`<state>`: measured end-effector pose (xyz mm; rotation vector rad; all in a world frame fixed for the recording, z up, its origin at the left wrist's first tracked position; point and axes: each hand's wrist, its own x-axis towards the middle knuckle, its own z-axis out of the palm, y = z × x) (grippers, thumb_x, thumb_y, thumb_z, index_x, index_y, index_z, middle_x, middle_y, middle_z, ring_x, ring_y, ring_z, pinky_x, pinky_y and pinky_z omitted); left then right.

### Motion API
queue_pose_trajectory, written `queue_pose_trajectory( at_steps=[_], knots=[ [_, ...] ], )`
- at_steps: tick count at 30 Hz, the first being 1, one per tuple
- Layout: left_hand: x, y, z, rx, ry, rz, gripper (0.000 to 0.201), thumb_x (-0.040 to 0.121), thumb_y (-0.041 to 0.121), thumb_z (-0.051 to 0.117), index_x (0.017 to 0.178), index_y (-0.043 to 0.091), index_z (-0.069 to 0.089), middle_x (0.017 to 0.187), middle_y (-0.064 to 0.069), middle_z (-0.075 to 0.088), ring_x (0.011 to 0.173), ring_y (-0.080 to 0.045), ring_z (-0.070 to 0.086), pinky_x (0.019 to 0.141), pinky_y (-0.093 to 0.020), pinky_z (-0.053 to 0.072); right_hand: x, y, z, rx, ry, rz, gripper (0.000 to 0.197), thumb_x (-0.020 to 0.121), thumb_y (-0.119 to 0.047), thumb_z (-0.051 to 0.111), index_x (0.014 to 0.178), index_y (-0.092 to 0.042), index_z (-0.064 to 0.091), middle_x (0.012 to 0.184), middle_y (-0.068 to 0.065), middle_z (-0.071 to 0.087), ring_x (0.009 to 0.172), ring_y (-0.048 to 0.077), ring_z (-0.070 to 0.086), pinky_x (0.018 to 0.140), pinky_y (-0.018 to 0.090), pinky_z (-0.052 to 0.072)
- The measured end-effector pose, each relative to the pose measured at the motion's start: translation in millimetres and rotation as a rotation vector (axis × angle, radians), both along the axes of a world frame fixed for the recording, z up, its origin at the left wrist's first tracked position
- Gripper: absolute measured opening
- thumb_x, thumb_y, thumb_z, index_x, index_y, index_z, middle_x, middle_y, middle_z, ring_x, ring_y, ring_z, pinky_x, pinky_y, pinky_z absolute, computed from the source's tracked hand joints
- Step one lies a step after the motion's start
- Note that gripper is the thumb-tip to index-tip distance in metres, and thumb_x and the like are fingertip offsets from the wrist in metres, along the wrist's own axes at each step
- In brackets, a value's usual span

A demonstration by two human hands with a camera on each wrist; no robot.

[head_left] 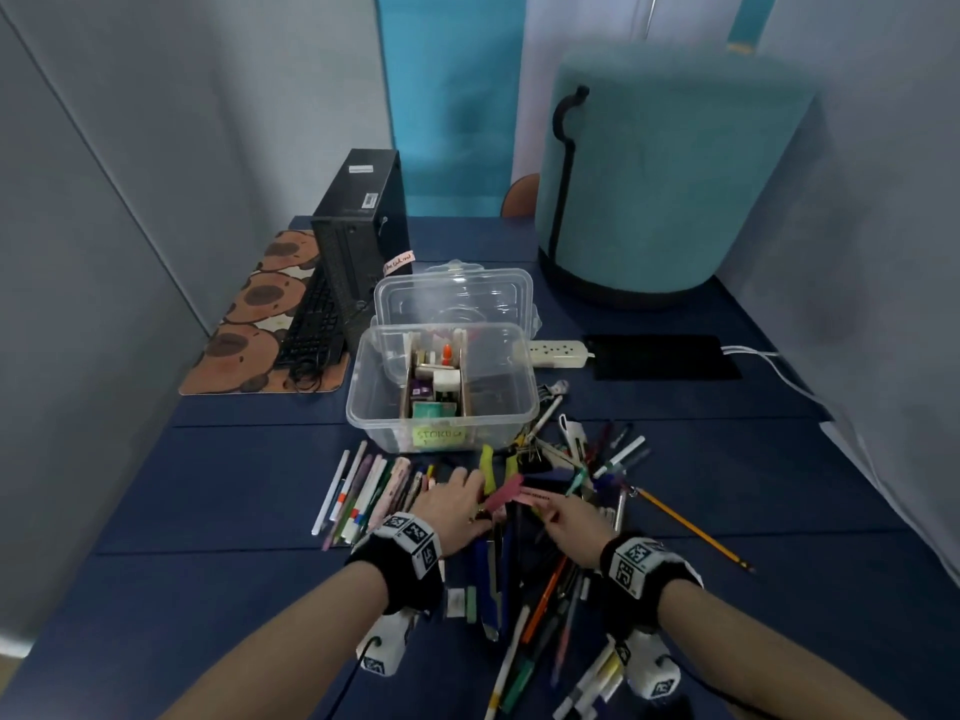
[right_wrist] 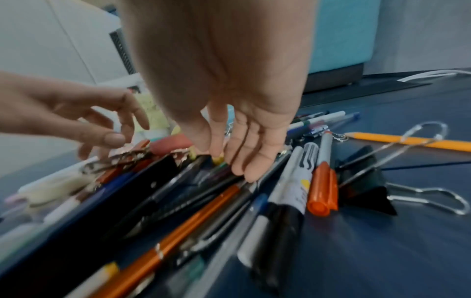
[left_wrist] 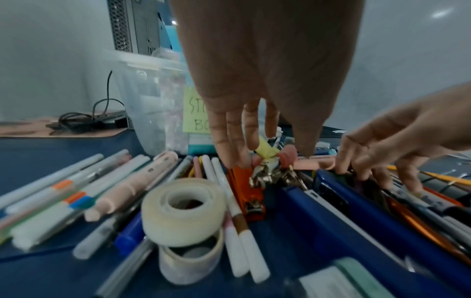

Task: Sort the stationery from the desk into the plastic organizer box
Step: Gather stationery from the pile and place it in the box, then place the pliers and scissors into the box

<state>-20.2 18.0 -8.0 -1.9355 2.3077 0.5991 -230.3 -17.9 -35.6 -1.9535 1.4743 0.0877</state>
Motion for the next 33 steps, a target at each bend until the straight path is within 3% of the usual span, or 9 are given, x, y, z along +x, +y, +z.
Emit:
queue_pose_trajectory(
  at_steps=[3,6,10,14,17,21,27,30,33],
  knots=[
    [-4,-2,-12,0.084,0.012,0.05,0.049,0.088,0.028,0.061,0.125,0.011,0.034,0.125,-0.012,0.04,0.109,-0.037,0.054,0.084,-0.046,0.048,-3,14,0,0.021,0.094,0.087,0.052,0.095,-0.02,0.045,0.144,-0.032,0.035,0.129,0.006,0.044,0.109,0.025,0.055,0.084,0.026,0.045],
    [-6,-5,-17,0.124,0.022,0.083,0.046,0.088,0.014,0.057,0.127,0.008,0.033,0.129,-0.015,0.038,0.112,-0.039,0.052,0.088,-0.047,0.047,-5,16,6,0.035,0.1,0.068,0.034,0.095,-0.02,0.048,0.129,-0.018,0.052,0.131,0.008,0.043,0.115,0.025,0.052,0.096,0.027,0.042],
    [-6,-10,-7,0.138,0.009,0.144,0.042,0.091,0.009,0.05,0.129,0.006,0.034,0.133,-0.018,0.034,0.114,-0.039,0.051,0.092,-0.046,0.046,-8,10,20,0.007,0.022,0.004,0.028,0.098,-0.018,0.044,0.117,-0.009,0.063,0.101,0.007,0.061,0.099,0.025,0.061,0.087,0.028,0.045],
    [-1,-30,9,0.213,0.038,0.227,0.043,0.091,0.026,0.057,0.127,0.007,0.042,0.129,-0.015,0.047,0.114,-0.034,0.054,0.094,-0.04,0.048,-1,1,20,0.085,-0.091,-0.06,0.028,0.099,-0.023,0.042,0.113,-0.012,0.064,0.085,0.003,0.065,0.06,0.011,0.055,0.047,0.015,0.042],
    [8,-38,22,0.32,0.248,0.37,0.037,0.089,0.027,0.061,0.115,0.001,0.057,0.103,-0.012,0.064,0.091,-0.025,0.065,0.079,-0.032,0.052,18,-2,21,0.08,-0.079,-0.067,0.021,0.097,-0.022,0.043,0.103,-0.013,0.061,0.089,0.007,0.063,0.074,0.022,0.062,0.057,0.021,0.044],
    [29,-26,32,0.461,0.67,0.534,0.026,0.093,0.014,0.057,0.114,0.0,0.062,0.076,-0.005,0.058,0.059,-0.012,0.056,0.062,-0.022,0.051,46,-8,19,0.028,-0.095,-0.076,0.023,0.094,-0.028,0.048,0.113,-0.015,0.049,0.107,0.012,0.061,0.101,0.034,0.062,0.079,0.033,0.049],
    [60,-1,50,0.523,0.855,0.47,0.042,0.092,0.01,0.058,0.133,0.011,0.044,0.092,-0.003,0.059,0.072,-0.012,0.063,0.068,-0.021,0.055,75,-25,13,0.077,0.055,0.011,0.046,0.091,-0.035,0.053,0.13,-0.011,0.047,0.134,0.017,0.044,0.117,0.036,0.052,0.097,0.036,0.046],
    [70,10,48,0.561,0.915,0.439,0.052,0.093,0.011,0.058,0.14,0.019,0.037,0.117,-0.004,0.055,0.099,-0.021,0.066,0.083,-0.03,0.057,84,-26,3,0.037,0.199,0.083,0.047,0.089,-0.038,0.055,0.129,-0.014,0.046,0.138,0.016,0.033,0.113,0.036,0.056,0.095,0.04,0.048],
    [73,16,41,0.577,0.978,0.453,0.056,0.091,0.015,0.061,0.138,0.034,0.036,0.138,-0.008,0.043,0.107,-0.023,0.065,0.087,-0.034,0.055,90,-24,-2,-0.019,0.272,0.1,0.043,0.093,-0.027,0.054,0.131,-0.013,0.043,0.139,0.016,0.031,0.112,0.034,0.056,0.086,0.038,0.047]
  ],
)
